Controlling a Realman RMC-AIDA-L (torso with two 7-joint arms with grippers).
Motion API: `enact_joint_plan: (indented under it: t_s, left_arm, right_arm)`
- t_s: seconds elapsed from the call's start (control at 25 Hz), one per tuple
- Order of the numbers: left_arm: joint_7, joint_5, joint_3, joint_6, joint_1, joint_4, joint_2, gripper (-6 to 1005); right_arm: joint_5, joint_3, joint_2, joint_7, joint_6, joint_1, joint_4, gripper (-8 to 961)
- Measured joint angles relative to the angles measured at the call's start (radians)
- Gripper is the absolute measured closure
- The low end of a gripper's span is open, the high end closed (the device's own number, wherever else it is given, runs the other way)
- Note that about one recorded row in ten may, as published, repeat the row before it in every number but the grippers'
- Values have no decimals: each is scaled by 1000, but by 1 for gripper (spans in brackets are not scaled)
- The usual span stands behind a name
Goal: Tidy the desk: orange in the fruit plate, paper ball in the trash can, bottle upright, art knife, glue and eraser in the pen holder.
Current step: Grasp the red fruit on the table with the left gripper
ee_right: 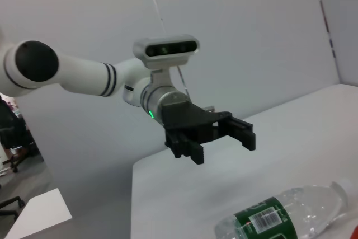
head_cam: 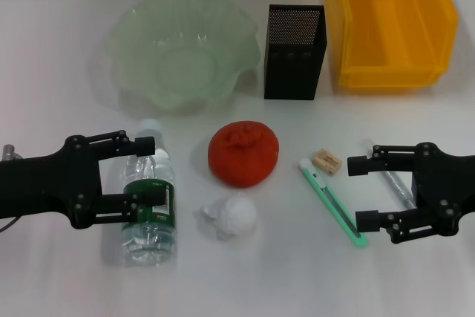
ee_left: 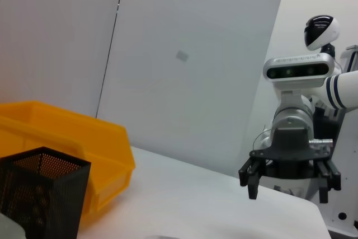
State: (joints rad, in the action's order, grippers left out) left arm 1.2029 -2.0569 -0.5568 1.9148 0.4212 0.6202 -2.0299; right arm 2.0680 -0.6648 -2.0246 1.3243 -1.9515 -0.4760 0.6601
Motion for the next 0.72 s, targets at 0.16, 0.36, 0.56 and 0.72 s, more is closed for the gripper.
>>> enact_joint_plan:
  t_s: [0.16,0.36,0.56,0.72]
  left_arm:
    - [6,4,-2,-1,9,1,-5,217]
    - [17,0,-4,-11,13,2,-7,218]
    - [56,0,-7,-15,24,27,-9,220]
    - [110,-1,-30,-23,41,98,-16,221]
  right_arm:
    - [-1,-1,-5,-1,16,2,-2,105]
    - [-1,-1,-12,-11,17,7,-3,105]
    - [-1,-1,-13,-16,17,11,-4,105]
    - [-1,1,-11,-17,17,19,-4,106]
